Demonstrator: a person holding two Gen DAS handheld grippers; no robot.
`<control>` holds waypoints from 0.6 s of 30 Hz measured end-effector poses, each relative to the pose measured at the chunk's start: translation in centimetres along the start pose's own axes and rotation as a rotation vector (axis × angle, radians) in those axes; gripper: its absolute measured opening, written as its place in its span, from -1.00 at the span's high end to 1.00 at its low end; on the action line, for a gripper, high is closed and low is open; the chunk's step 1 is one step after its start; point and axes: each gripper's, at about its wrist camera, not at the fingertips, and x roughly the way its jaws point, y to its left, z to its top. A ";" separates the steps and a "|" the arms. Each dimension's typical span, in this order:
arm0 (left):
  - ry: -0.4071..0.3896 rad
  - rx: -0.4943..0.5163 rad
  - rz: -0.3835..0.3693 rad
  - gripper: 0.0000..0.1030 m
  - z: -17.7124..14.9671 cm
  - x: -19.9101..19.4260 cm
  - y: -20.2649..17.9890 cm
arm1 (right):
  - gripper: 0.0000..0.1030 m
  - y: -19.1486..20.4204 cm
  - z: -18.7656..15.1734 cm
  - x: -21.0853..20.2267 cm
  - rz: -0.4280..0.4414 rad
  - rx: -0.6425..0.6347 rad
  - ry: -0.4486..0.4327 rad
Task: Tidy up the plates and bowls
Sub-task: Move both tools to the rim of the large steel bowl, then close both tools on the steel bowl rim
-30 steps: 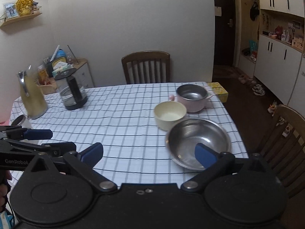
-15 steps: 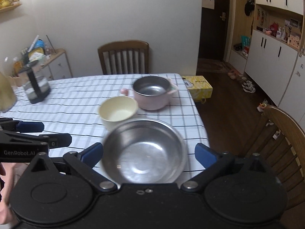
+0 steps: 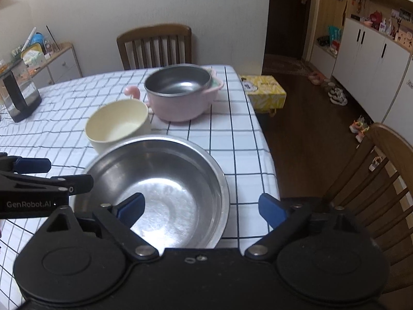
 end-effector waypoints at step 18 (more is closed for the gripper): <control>0.125 -0.076 -0.012 0.46 0.4 3.2 0.1 | 0.23 -1.9 0.3 3.3 0.066 0.078 0.115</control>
